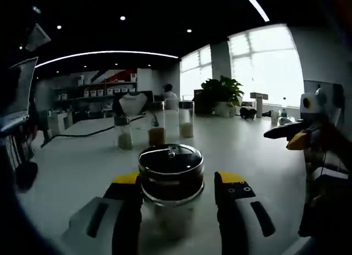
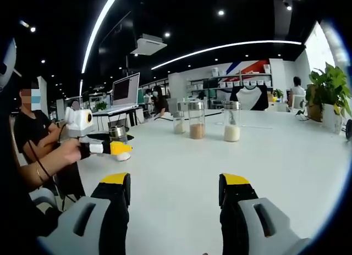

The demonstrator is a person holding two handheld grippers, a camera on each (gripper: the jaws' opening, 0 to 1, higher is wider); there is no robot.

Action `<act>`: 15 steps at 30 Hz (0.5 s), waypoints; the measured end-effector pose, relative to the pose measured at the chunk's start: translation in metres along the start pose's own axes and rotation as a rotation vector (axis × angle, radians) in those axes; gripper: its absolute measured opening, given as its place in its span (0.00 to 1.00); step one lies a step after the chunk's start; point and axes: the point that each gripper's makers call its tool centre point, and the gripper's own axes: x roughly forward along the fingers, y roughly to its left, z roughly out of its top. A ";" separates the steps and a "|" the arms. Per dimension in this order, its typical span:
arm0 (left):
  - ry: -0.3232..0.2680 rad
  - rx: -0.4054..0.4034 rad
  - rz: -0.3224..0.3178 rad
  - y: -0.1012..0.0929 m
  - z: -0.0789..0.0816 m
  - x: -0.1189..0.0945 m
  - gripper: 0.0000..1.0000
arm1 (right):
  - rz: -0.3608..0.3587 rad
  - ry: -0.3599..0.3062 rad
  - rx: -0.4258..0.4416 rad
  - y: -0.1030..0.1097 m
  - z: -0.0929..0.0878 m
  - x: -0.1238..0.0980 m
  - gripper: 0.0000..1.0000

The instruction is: Rotate the seasoning bottle until the label or dispensing opening points toward the visible target arrow and the bottle remains upright within the marked orientation range

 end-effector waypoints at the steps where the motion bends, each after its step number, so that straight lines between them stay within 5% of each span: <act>1: 0.002 0.007 0.012 0.001 0.000 -0.001 0.55 | 0.000 -0.001 0.000 0.000 0.000 0.000 0.65; 12: 0.027 -0.004 0.159 0.007 -0.004 0.000 0.55 | -0.003 -0.001 0.005 -0.001 -0.002 -0.003 0.65; 15: 0.052 0.004 0.266 0.018 -0.005 -0.005 0.54 | -0.008 0.001 0.007 -0.003 -0.003 -0.005 0.65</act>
